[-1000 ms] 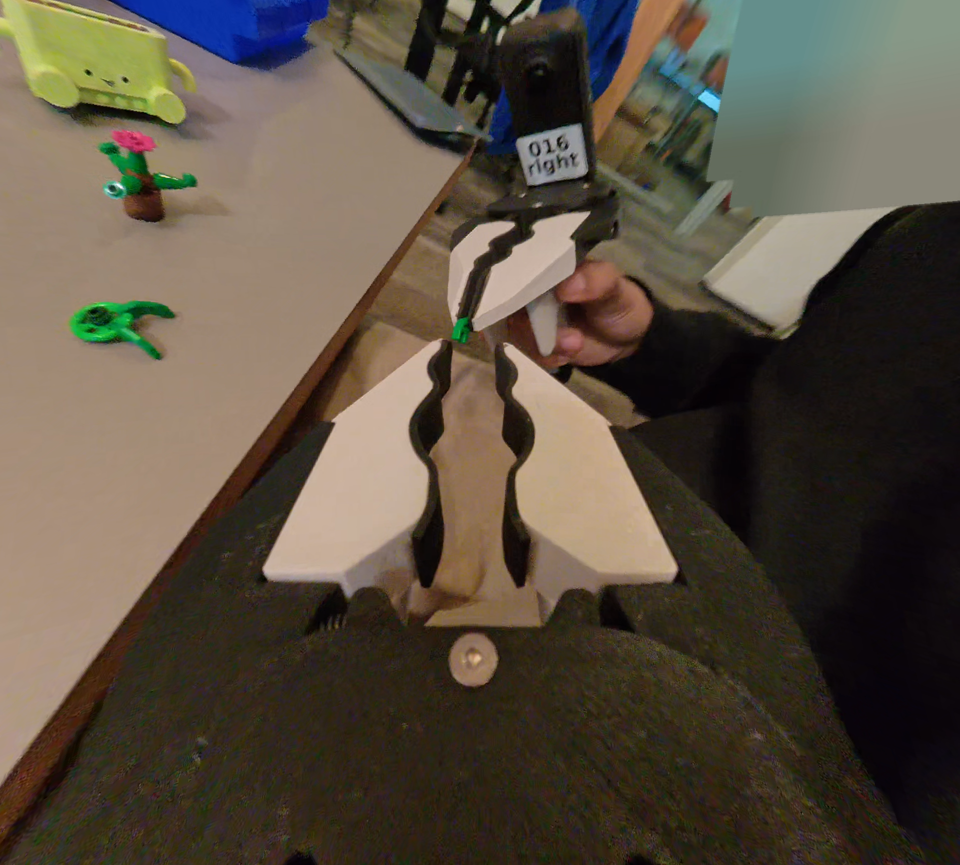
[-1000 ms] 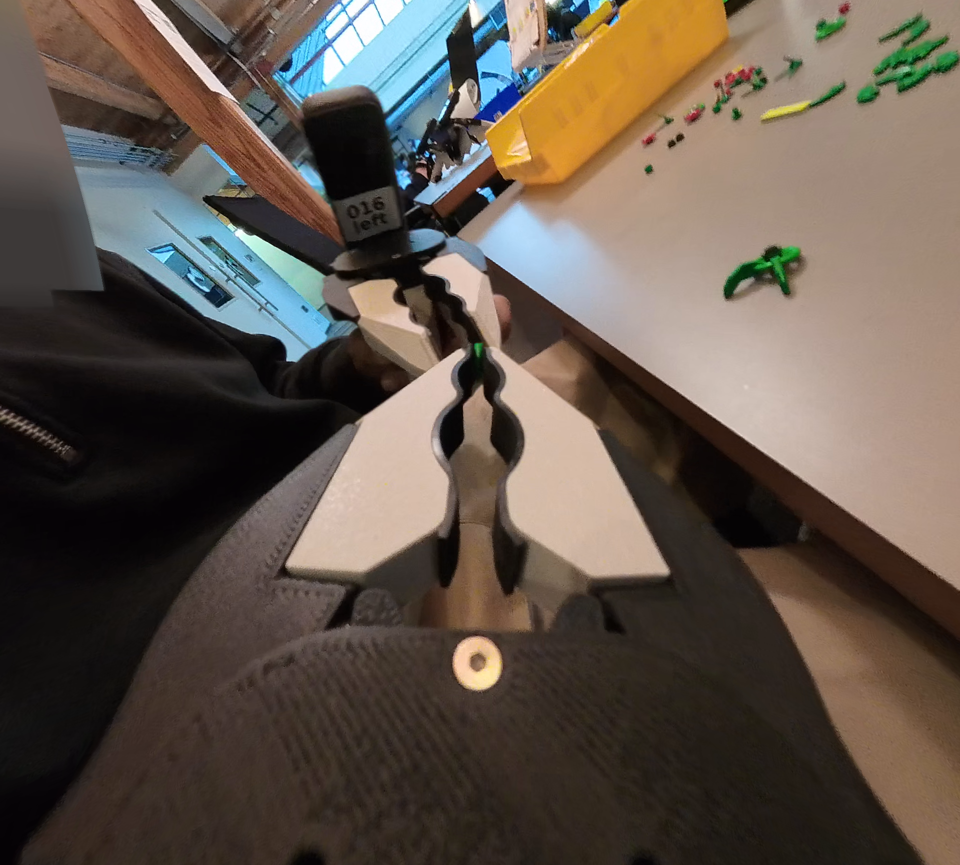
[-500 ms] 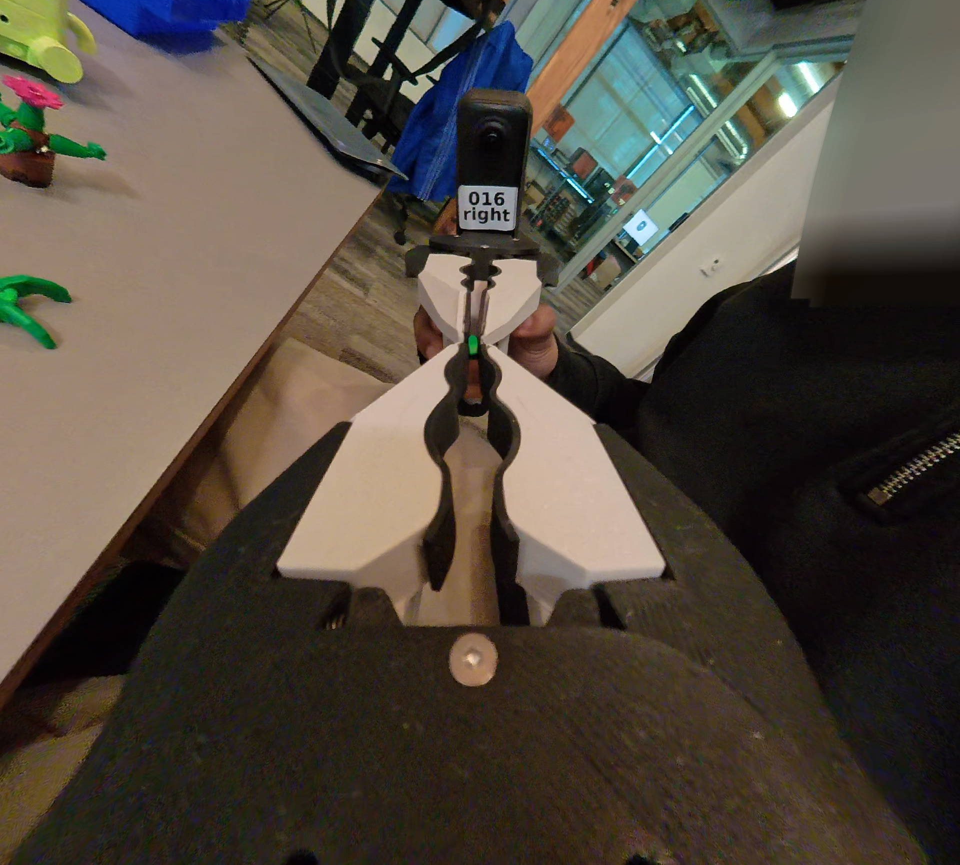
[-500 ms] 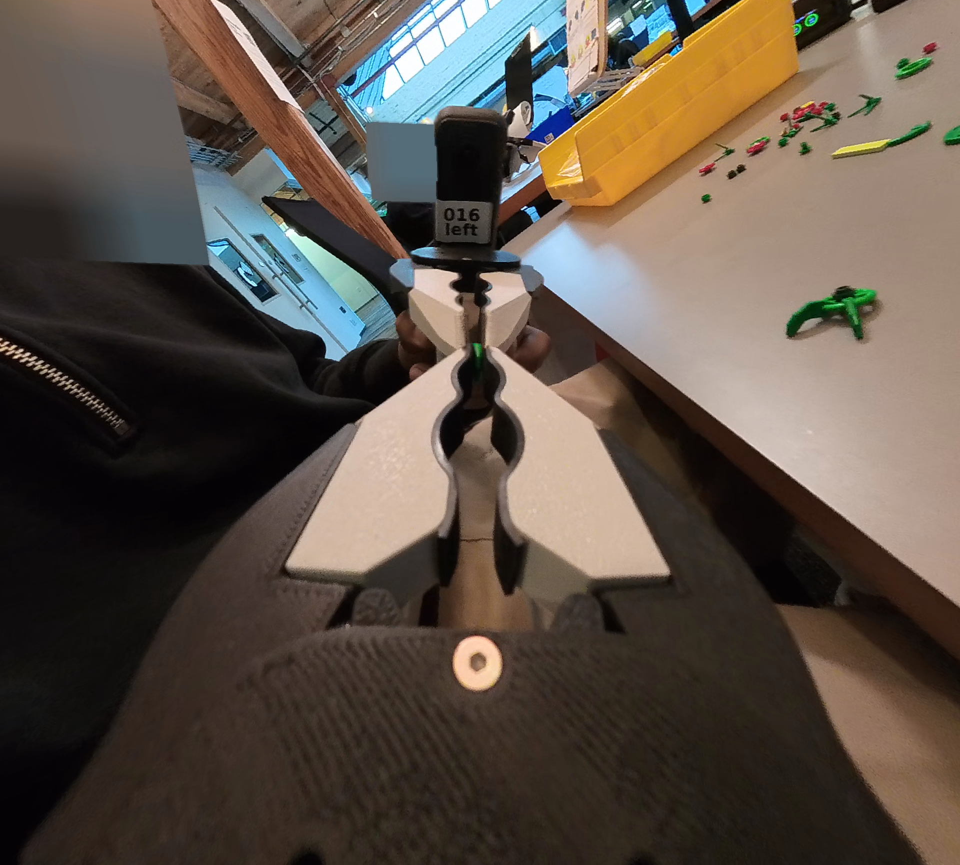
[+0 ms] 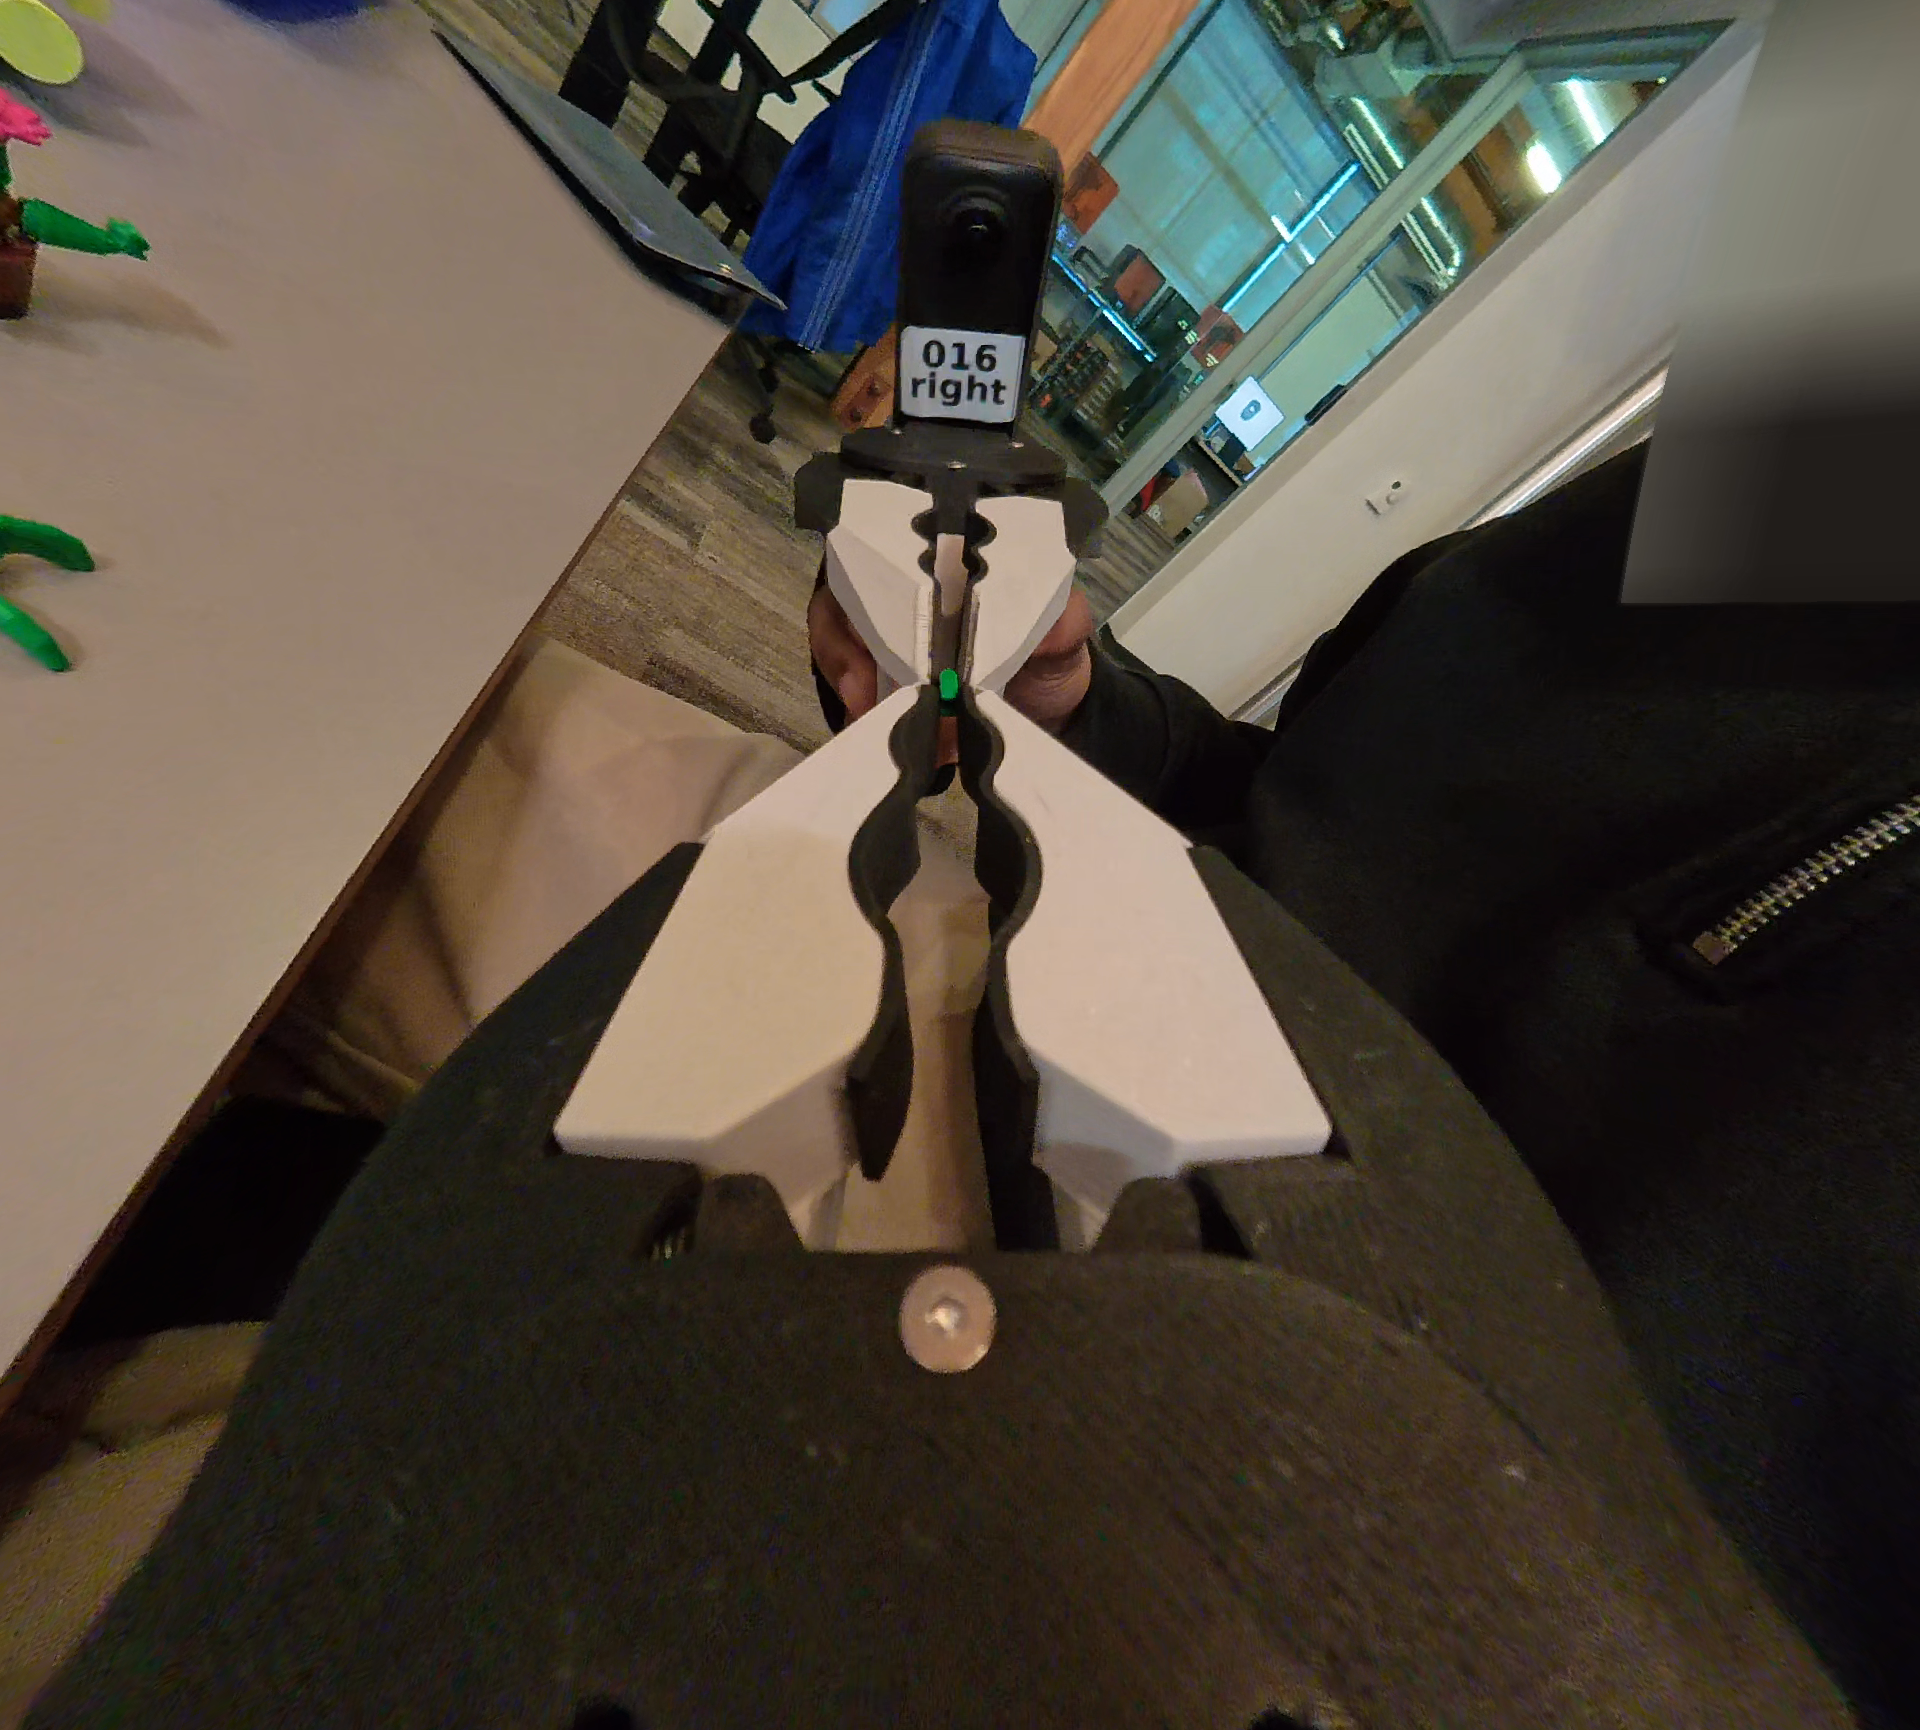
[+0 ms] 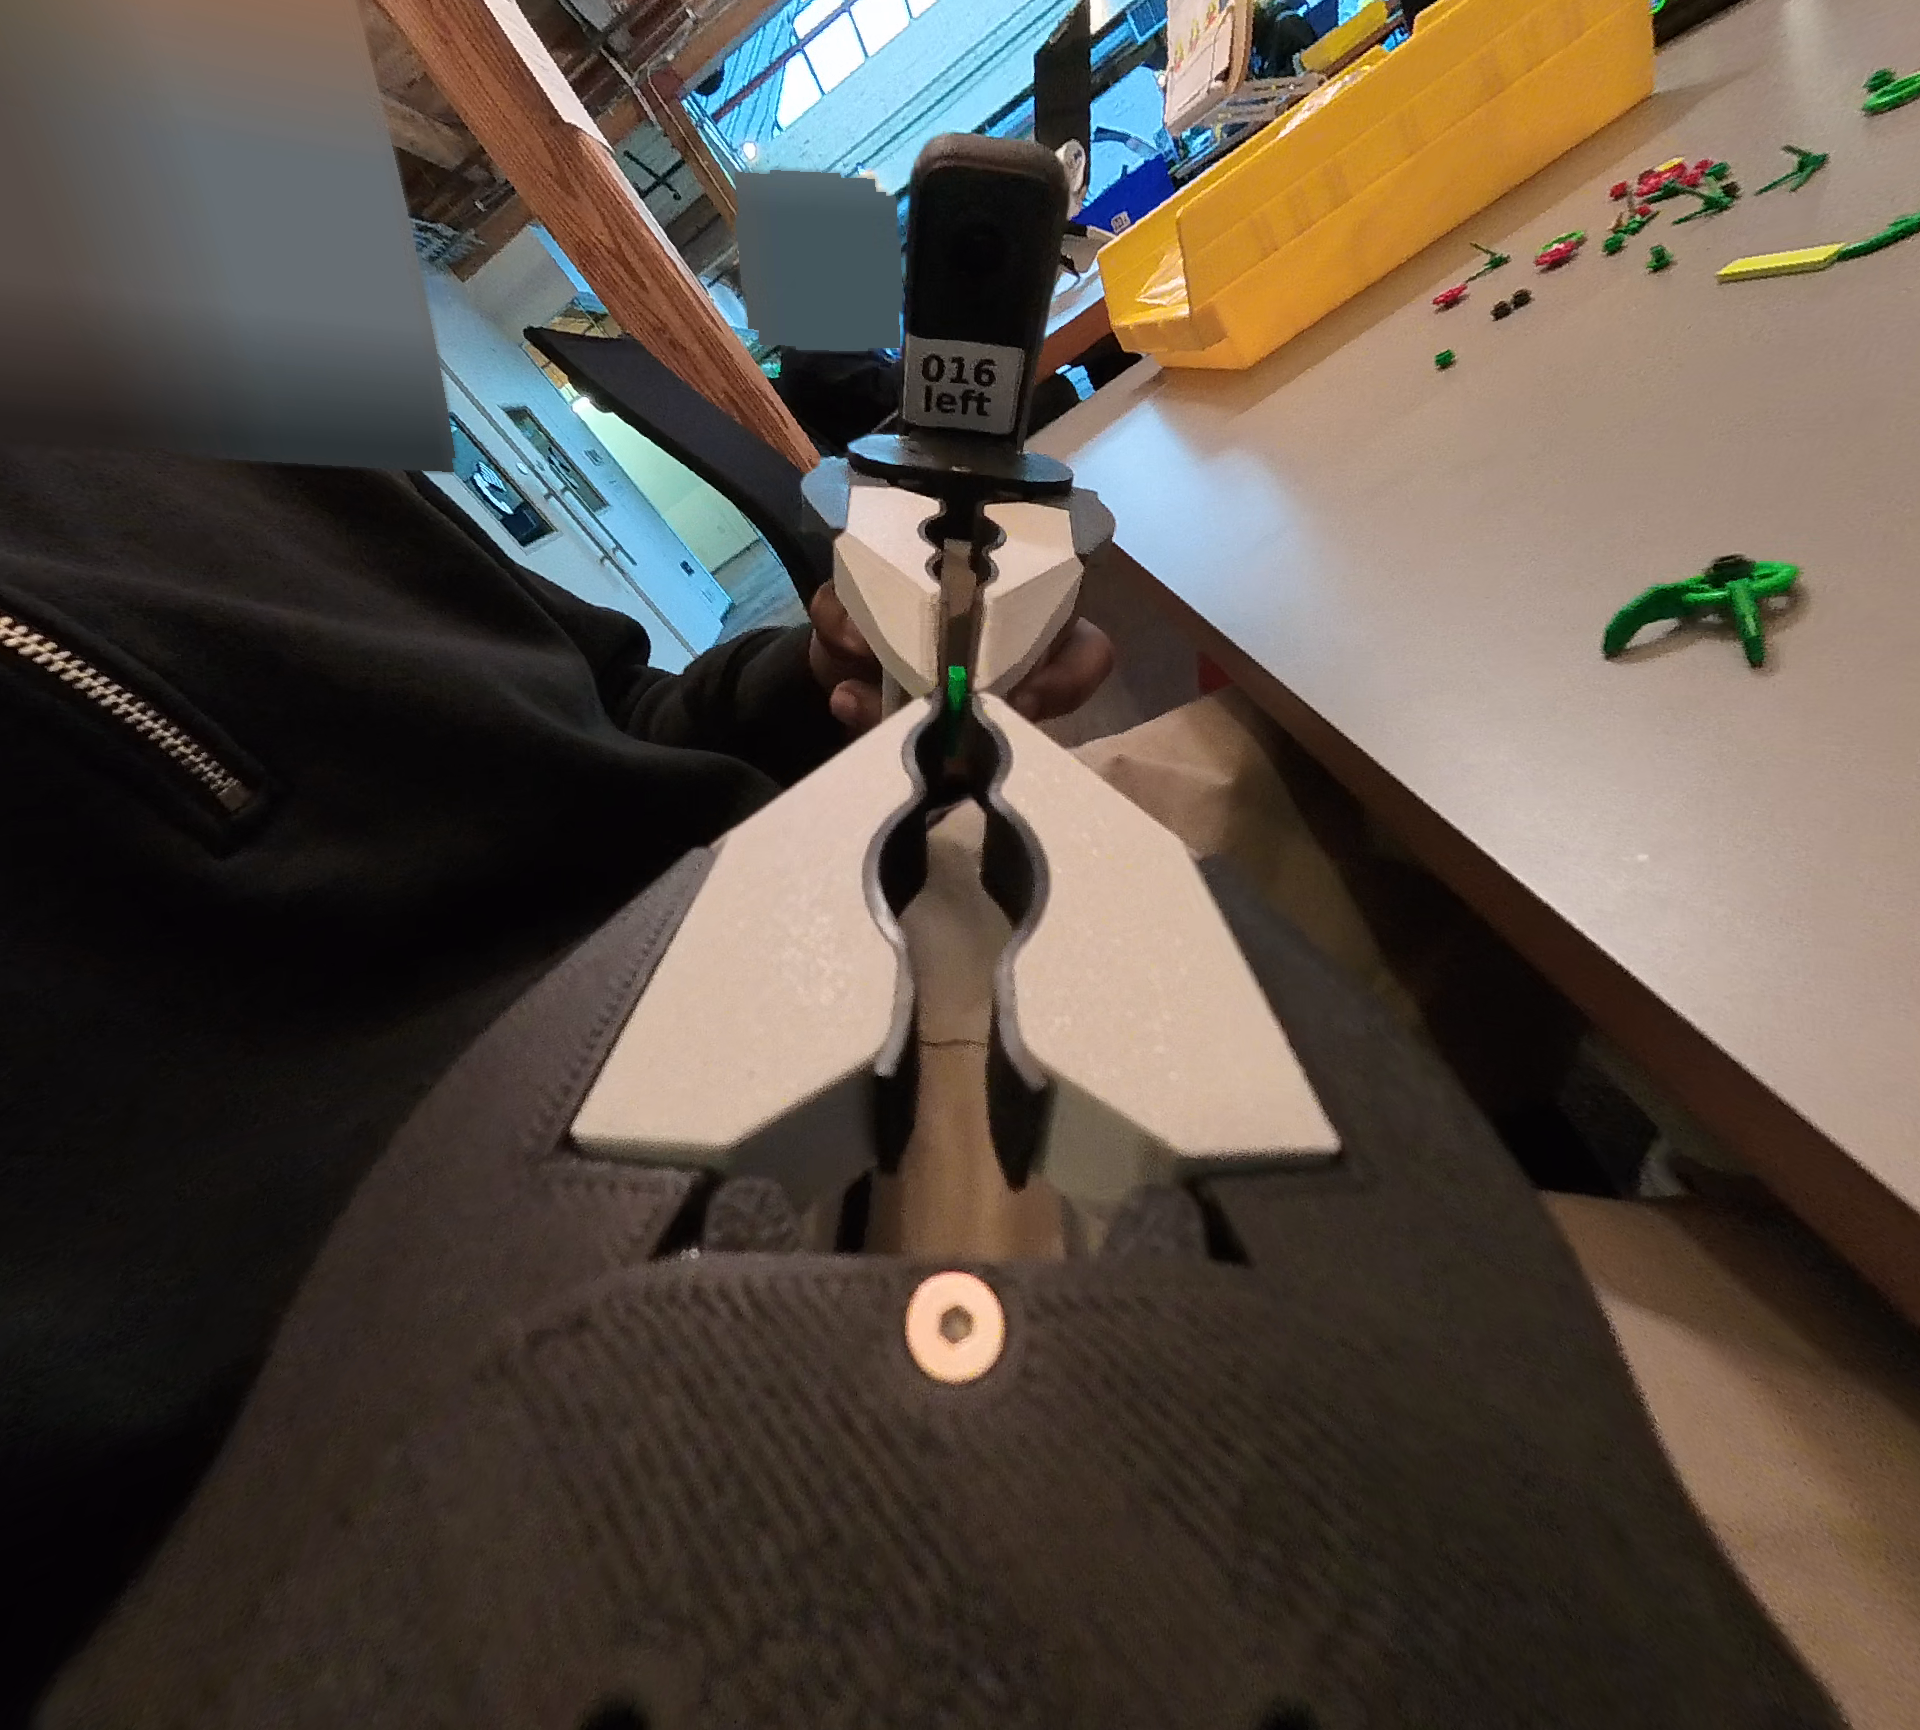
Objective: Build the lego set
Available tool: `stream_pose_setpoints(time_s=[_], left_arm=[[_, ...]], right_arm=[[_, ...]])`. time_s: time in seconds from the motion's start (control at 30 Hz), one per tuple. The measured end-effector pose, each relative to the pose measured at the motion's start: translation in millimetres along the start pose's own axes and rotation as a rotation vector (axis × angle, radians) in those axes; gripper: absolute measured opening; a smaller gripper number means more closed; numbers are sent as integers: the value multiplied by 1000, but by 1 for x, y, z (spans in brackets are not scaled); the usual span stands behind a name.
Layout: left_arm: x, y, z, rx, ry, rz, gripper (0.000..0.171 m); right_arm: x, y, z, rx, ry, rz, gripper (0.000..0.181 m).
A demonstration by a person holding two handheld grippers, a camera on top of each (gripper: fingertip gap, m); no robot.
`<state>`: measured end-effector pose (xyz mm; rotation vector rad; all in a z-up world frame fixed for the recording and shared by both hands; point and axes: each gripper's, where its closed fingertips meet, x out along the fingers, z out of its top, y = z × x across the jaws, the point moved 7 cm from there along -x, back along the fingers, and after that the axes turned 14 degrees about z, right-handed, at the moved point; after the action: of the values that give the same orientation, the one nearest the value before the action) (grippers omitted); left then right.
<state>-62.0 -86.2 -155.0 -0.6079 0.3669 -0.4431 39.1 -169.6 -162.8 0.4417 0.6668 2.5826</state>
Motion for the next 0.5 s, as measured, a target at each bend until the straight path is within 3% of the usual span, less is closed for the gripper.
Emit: stream_pose_setpoints(time_s=[0.5], left_arm=[[-2, 2, 0, 28, -12, 35, 5]], right_arm=[[-3, 1, 1, -24, 28, -34, 1]])
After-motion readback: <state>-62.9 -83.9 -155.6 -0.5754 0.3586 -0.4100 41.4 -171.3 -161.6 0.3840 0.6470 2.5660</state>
